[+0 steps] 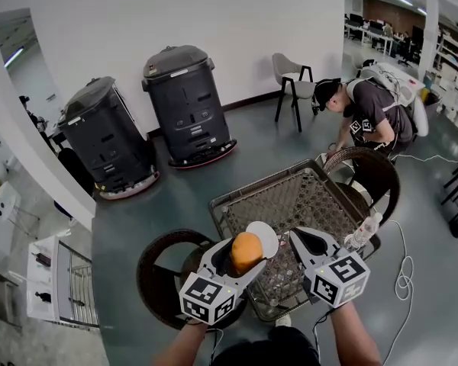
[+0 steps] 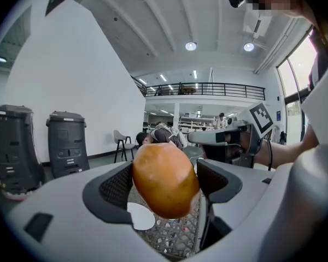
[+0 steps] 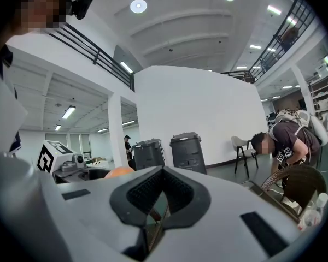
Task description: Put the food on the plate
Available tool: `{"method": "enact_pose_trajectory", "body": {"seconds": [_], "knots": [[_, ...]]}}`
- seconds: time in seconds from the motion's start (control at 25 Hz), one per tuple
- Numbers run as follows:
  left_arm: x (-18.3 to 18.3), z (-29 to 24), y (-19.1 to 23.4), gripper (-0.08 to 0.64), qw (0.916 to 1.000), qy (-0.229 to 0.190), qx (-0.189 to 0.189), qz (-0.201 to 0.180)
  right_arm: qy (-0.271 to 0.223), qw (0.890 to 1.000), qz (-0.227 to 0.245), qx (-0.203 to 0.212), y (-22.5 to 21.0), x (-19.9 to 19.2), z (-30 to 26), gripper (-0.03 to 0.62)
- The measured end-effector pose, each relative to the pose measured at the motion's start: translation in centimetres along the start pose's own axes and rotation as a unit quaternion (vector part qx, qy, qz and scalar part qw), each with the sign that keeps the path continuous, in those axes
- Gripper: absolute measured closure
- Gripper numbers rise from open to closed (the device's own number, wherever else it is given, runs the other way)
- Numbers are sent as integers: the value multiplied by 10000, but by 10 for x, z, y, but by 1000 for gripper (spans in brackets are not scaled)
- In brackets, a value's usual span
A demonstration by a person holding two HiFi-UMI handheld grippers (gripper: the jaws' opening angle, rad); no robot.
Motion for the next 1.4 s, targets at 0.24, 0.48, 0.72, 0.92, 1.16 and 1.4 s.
{"method": "enact_pose_trajectory", "body": {"seconds": [0.24, 0.48, 0.72, 0.92, 1.16, 1.4], "knots": [[-5, -23, 6, 193, 9998, 108, 170, -2, 63, 9998, -141, 93, -25, -6, -9, 588], [-28, -43, 17, 193, 9989, 341, 314, -23, 275, 9995, -84, 115, -45, -22, -20, 588], [-73, -66, 33, 193, 9961, 743, 461, 115, 561, 9981, -29, 243, -61, -48, -35, 588], [-112, -79, 50, 193, 9932, 997, 568, 216, 805, 9964, 76, 265, -70, -71, -46, 588], [-157, -99, 70, 193, 9892, 1273, 648, 329, 1083, 9937, 130, 247, -85, -98, -53, 588], [-203, -126, 87, 193, 9847, 1574, 639, 396, 1267, 9915, 242, 177, -105, -119, -55, 588]]}}
Point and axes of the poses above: the fingertips, and each gripper's own axes: z backward along the fingers, y to its left, x out of its top, the point moved 4 cm from there along z, backward along the fingers, and after that the axes turned 12 degrees about -y, right-handed, at the moved point
